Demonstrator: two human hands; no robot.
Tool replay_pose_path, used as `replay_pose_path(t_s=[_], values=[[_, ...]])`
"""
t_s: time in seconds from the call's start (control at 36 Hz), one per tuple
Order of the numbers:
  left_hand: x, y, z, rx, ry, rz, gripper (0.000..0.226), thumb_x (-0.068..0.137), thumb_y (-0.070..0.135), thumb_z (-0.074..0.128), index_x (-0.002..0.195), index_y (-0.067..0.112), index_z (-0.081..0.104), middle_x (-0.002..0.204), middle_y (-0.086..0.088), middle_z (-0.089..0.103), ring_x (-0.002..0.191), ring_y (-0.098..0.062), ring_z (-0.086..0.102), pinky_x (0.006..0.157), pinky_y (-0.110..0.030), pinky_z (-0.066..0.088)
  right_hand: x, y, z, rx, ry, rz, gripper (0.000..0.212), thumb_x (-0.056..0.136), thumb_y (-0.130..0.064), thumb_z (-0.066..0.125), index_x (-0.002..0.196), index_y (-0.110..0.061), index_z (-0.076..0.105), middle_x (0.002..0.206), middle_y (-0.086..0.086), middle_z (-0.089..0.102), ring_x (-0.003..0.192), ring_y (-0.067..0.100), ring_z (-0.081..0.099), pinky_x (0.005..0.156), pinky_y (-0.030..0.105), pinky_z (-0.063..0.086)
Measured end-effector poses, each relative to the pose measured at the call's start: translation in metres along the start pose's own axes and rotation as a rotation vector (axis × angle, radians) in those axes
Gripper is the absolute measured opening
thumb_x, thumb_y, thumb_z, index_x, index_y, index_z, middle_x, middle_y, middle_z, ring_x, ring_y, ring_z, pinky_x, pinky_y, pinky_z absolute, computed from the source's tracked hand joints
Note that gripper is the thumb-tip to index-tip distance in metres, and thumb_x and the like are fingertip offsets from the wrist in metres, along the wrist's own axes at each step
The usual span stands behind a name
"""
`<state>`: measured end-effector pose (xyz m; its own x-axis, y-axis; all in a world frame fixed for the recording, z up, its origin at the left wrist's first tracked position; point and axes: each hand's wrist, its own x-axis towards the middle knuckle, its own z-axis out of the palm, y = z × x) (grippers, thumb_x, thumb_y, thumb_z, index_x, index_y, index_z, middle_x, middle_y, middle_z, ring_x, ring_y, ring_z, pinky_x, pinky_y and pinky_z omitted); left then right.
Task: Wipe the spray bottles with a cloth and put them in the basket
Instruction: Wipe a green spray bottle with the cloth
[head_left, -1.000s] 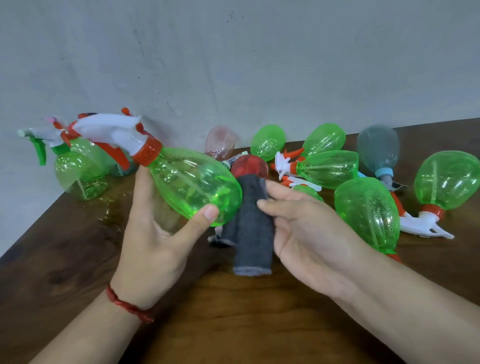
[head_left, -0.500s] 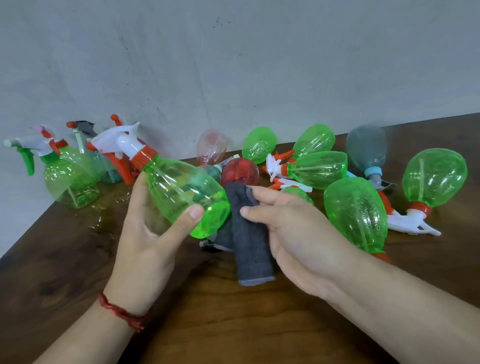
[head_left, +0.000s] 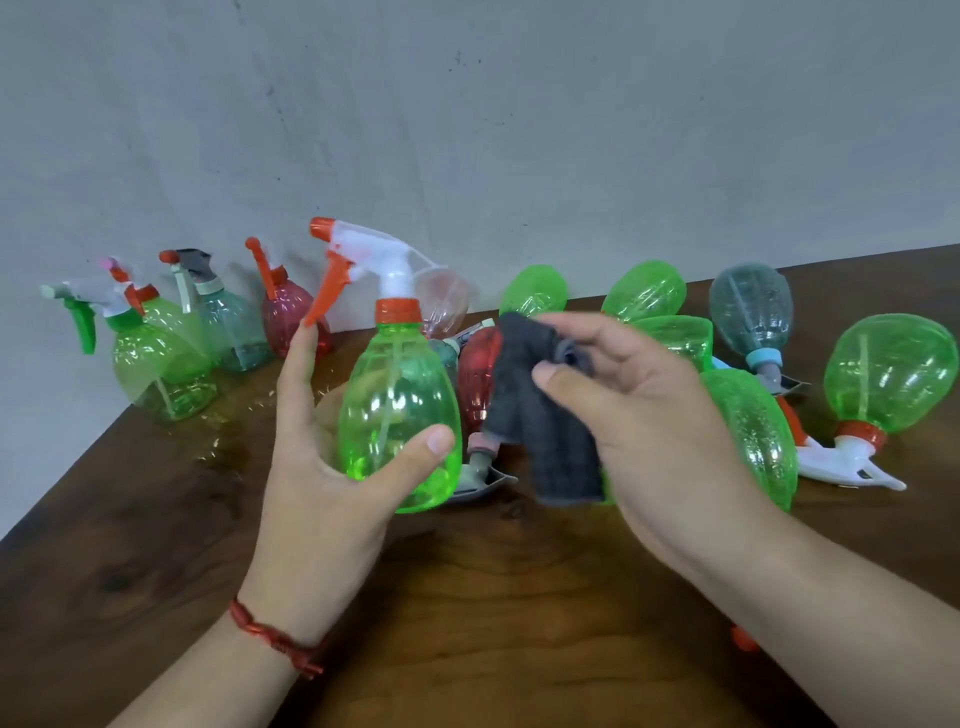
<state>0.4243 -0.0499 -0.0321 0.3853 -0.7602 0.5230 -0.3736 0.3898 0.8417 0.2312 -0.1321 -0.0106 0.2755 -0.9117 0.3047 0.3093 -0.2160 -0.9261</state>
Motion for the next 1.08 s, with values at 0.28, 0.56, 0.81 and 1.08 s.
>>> replay_pose_path(t_s=[0.28, 0.56, 0.81, 1.08], values=[[-0.011, 0.001, 0.006, 0.027, -0.297, -0.028, 0.120, 0.068, 0.034, 0.099, 0.159, 0.063, 0.026, 0.128, -0.001, 0.071, 0.116, -0.027, 0.075, 0.107, -0.046, 0.056, 0.014, -0.004, -0.023, -0.678, 0.081, -0.645, 0.039, 0.093, 0.012, 0.064, 0.120, -0.013, 0.077, 0.132, -0.003, 0.071, 0.127, 0.013, 0.064, 0.112, 0.032, 0.048], [-0.015, 0.003, 0.012, 0.090, -0.335, -0.043, 0.117, 0.065, 0.039, 0.097, 0.158, 0.062, 0.030, 0.125, 0.010, 0.071, 0.114, -0.018, 0.074, 0.105, -0.041, 0.053, 0.019, 0.004, -0.026, -1.102, -0.038, -0.825, 0.036, 0.099, -0.003, 0.055, 0.125, -0.015, 0.077, 0.130, -0.005, 0.071, 0.110, 0.028, 0.059, 0.106, 0.014, 0.037], [-0.018, 0.004, 0.018, 0.232, -0.414, 0.039, 0.121, 0.070, 0.030, 0.100, 0.164, 0.050, 0.028, 0.128, 0.015, 0.068, 0.118, -0.013, 0.071, 0.102, -0.016, 0.050, 0.013, 0.002, -0.015, -1.068, -0.015, -0.847, 0.033, 0.099, -0.009, 0.057, 0.124, -0.015, 0.078, 0.126, -0.005, 0.072, 0.106, 0.025, 0.058, 0.102, 0.021, 0.043], [-0.013, 0.000, 0.015, 0.520, -0.365, 0.170, 0.123, 0.067, 0.044, 0.096, 0.166, 0.045, 0.023, 0.138, 0.019, 0.062, 0.132, -0.005, 0.061, 0.109, -0.021, 0.049, 0.010, 0.001, -0.014, -1.124, -0.031, -0.804, 0.037, 0.098, -0.008, 0.050, 0.126, -0.013, 0.075, 0.127, -0.005, 0.072, 0.103, 0.026, 0.056, 0.101, 0.024, 0.043]])
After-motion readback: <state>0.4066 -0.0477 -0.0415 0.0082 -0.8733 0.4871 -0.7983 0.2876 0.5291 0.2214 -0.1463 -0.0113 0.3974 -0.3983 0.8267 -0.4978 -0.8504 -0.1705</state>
